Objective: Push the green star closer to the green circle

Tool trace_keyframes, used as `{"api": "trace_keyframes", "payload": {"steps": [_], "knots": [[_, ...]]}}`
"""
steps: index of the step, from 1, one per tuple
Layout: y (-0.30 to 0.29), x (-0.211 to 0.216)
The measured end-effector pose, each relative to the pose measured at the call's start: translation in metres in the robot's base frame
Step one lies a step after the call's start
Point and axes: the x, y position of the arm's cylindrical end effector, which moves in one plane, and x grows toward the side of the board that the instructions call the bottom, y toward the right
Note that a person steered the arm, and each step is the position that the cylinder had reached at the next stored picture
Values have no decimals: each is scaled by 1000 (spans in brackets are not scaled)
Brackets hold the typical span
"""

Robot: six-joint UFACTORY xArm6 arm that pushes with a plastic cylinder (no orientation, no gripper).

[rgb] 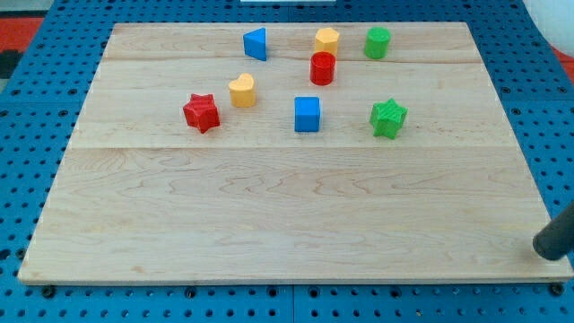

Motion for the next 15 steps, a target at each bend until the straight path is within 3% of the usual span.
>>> {"api": "trace_keyframes", "payload": {"steps": [1, 3, 4, 9, 15], "knots": [[-13, -18], [-156, -106], [-156, -139], [-143, -216], [-147, -238]]}}
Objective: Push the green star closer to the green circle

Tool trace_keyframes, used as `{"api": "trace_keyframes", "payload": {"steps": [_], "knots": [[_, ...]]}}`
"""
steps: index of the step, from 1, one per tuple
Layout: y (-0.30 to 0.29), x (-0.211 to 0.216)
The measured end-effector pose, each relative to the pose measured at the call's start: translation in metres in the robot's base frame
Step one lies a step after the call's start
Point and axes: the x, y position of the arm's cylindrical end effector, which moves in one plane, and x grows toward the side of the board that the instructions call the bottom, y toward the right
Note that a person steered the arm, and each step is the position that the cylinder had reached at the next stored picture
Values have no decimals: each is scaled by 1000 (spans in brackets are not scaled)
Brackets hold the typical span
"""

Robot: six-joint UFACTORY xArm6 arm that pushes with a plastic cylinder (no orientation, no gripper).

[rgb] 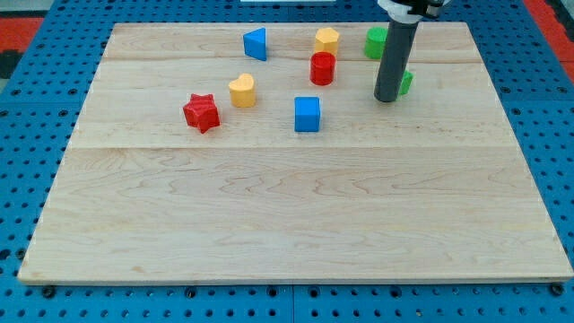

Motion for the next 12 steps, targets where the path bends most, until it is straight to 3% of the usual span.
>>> {"api": "trace_keyframes", "payload": {"steps": [1, 4, 10, 12], "knots": [[-2, -40], [11, -67], [30, -70], [7, -54]]}}
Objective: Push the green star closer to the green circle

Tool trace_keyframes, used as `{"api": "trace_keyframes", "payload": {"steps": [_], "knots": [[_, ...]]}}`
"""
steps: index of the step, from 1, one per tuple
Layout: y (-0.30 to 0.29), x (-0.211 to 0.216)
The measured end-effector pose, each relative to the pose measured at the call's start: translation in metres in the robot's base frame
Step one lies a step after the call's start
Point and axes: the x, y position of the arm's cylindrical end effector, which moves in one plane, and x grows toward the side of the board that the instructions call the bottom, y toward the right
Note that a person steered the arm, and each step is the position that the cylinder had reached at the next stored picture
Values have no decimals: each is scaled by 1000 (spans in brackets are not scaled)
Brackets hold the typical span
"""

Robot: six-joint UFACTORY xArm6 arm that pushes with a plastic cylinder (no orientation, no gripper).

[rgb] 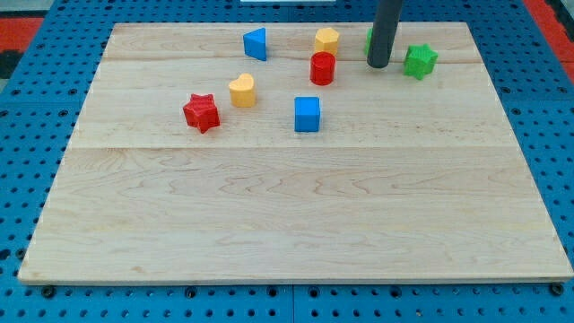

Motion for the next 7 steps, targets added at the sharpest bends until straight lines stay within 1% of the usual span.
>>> {"api": "trace_keyframes", "payload": {"steps": [1, 2, 3, 4, 5, 6, 7], "knots": [[30, 23], [36, 18], [47, -9], [57, 20], [74, 20], [117, -1], [106, -32]]}}
